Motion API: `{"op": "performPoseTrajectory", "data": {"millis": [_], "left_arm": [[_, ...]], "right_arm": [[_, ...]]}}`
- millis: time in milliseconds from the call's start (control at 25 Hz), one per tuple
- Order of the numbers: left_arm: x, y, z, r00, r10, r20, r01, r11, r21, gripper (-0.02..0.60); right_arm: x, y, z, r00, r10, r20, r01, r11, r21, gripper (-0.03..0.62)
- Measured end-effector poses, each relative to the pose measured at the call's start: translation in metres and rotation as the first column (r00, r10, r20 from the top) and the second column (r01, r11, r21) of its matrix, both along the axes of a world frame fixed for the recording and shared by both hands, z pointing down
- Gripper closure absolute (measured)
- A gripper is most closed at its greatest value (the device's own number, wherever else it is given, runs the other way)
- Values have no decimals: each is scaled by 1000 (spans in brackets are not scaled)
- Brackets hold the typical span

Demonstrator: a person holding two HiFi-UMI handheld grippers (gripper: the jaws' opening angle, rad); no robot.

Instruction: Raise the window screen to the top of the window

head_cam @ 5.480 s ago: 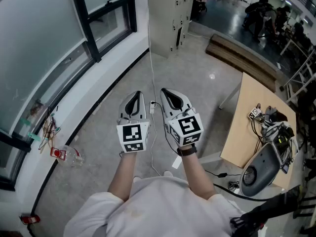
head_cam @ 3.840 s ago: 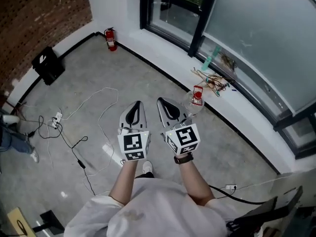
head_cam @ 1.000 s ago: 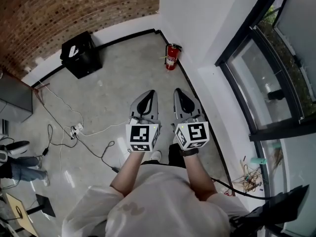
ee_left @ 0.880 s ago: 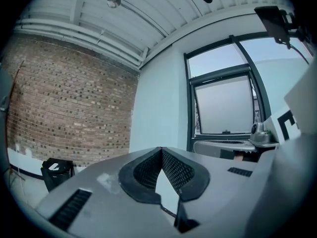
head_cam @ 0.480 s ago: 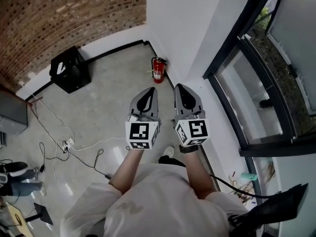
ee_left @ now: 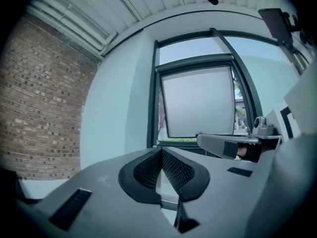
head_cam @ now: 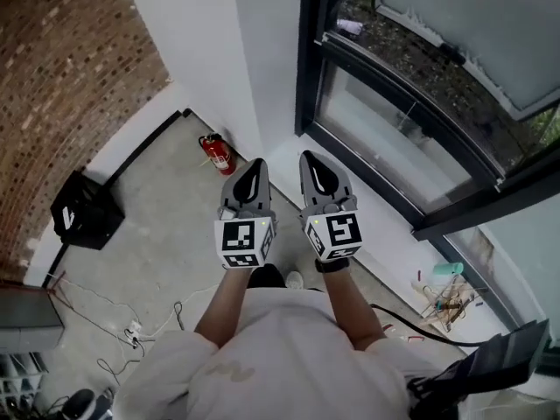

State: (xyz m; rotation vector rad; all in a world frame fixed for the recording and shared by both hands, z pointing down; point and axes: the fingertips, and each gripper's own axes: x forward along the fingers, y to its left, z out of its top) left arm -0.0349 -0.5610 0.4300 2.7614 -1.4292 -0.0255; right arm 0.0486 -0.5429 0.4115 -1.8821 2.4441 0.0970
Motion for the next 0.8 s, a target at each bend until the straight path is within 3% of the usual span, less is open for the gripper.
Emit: {"op": "performPoseTrajectory", "data": {"millis": [160, 320, 440, 640, 800], "left_arm": [[91, -20, -4, 979, 205, 7, -205, 979, 20, 581], [173, -35, 5, 922, 387, 7, -387, 922, 12, 581], [226, -49, 3, 868, 497, 12, -497, 868, 17, 581], [280, -88, -8, 793, 609, -2, -608, 793, 39, 581], [304, -122, 0, 749, 663, 7, -663, 748, 26, 581]], "right_arm": [[84, -3, 3, 979, 205, 2, -205, 979, -4, 592], [164, -4, 14, 920, 393, -1, -393, 920, -20, 592], [220, -11, 16, 856, 516, 23, -515, 856, -38, 592], [272, -40, 10, 779, 627, 16, -626, 779, -35, 592], [291, -73, 18, 745, 667, 11, -665, 744, -61, 592]]}}
